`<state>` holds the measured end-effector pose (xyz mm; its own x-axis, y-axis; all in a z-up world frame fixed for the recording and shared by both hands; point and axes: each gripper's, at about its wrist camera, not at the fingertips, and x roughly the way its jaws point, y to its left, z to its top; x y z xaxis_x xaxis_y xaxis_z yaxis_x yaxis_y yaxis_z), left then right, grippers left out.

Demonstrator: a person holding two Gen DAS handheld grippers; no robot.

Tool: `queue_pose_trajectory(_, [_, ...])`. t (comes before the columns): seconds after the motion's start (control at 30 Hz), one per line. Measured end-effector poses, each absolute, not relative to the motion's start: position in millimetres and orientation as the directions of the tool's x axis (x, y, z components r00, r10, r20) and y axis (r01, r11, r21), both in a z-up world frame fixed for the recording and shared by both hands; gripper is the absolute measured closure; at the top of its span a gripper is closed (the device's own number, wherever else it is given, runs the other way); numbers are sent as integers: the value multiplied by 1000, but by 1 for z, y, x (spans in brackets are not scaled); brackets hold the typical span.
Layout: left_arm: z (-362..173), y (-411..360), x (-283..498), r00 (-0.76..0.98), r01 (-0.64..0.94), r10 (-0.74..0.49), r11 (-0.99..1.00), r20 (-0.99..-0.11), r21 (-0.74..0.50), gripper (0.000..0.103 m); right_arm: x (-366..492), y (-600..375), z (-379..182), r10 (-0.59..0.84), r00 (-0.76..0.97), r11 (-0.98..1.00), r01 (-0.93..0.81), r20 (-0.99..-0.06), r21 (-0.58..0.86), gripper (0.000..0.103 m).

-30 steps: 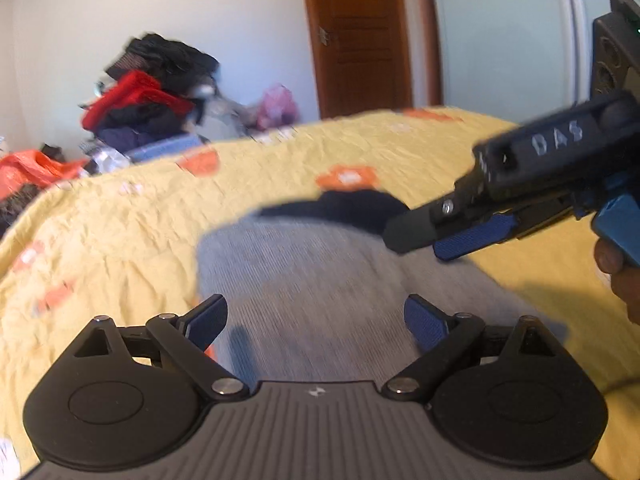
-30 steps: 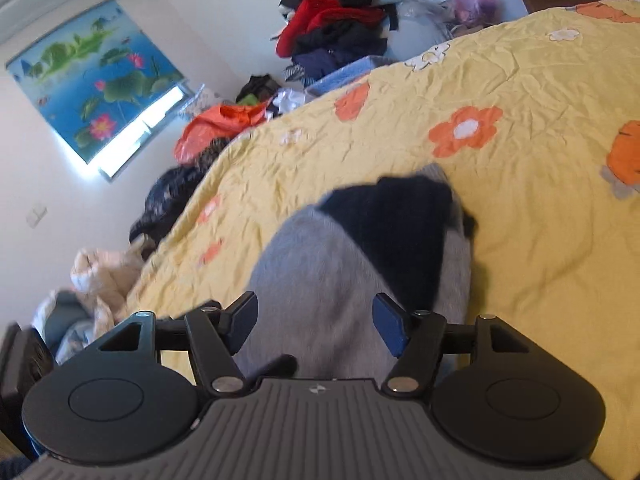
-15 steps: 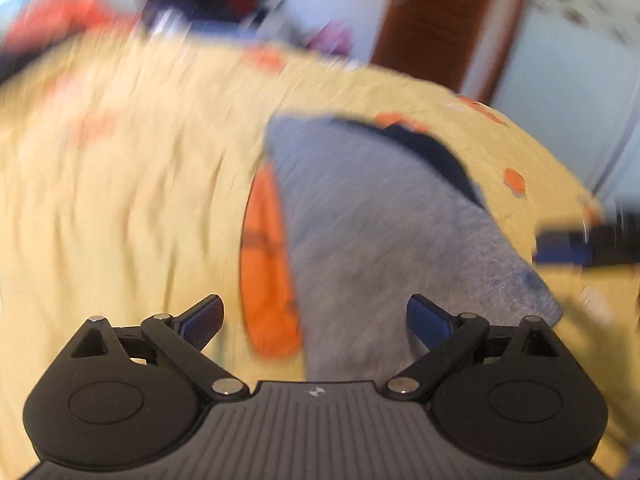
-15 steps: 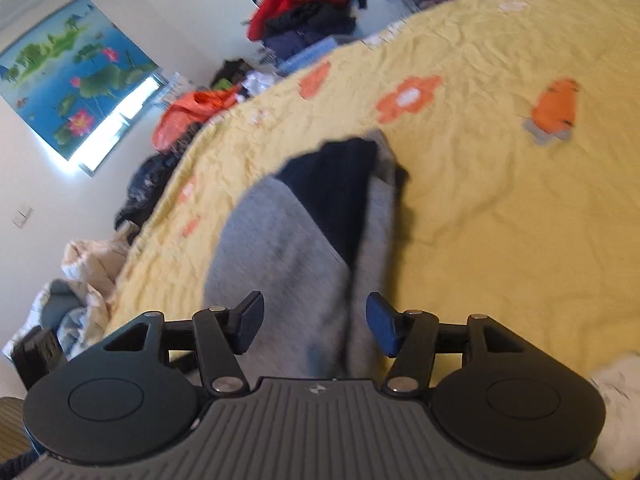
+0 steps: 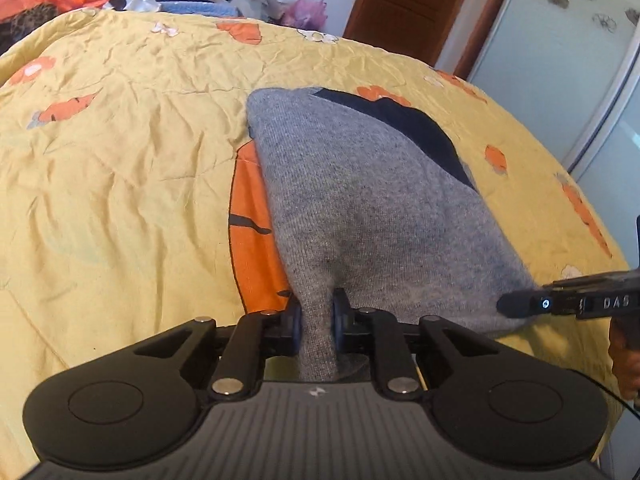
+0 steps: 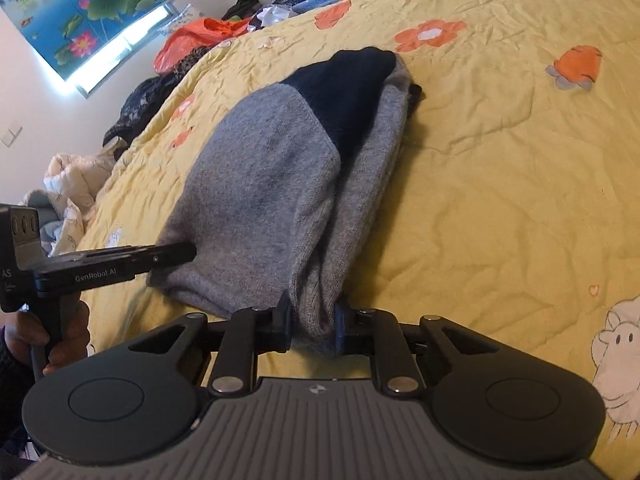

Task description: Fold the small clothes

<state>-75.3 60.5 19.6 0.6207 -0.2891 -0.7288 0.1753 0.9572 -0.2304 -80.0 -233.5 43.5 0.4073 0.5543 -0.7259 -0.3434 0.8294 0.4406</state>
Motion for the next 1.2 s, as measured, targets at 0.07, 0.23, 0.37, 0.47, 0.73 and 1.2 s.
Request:
queue_pose_trajectory(0.07, [29,54,-82,641,179,-264,964,-721,-194,85,-75,-240,46,572,399,819,-322,-716,475,58])
queue_pose_trajectory(0.23, [53,28,-114,766,245,-227,968,-602,-53,30,-39,-261,90,583,543,806,-290,-605,516,46])
queue_pose_trajectory(0.37, [46,2,-112,768,295,-245,956,-592,-14,28,31,-256,94,587,552,793,-247,-592,557,46])
queue_pose_trajectory(0.47, [33,-7,-104,735,306,-263,951,-625,-40,28,78,-237,77,569,502,811,-211,-651,546,46])
queue_pose_trajectory(0.73, [12,-15,-93,718,303,-259,952,-646,-45,28,131,-184,58,432,531,899,-323,-729,297,91])
queue_pose_trajectory(1.2, [15,-10,-102,709,323,-278,945,-648,-51,28,81,-225,71,576,529,811,-271,-623,519,41])
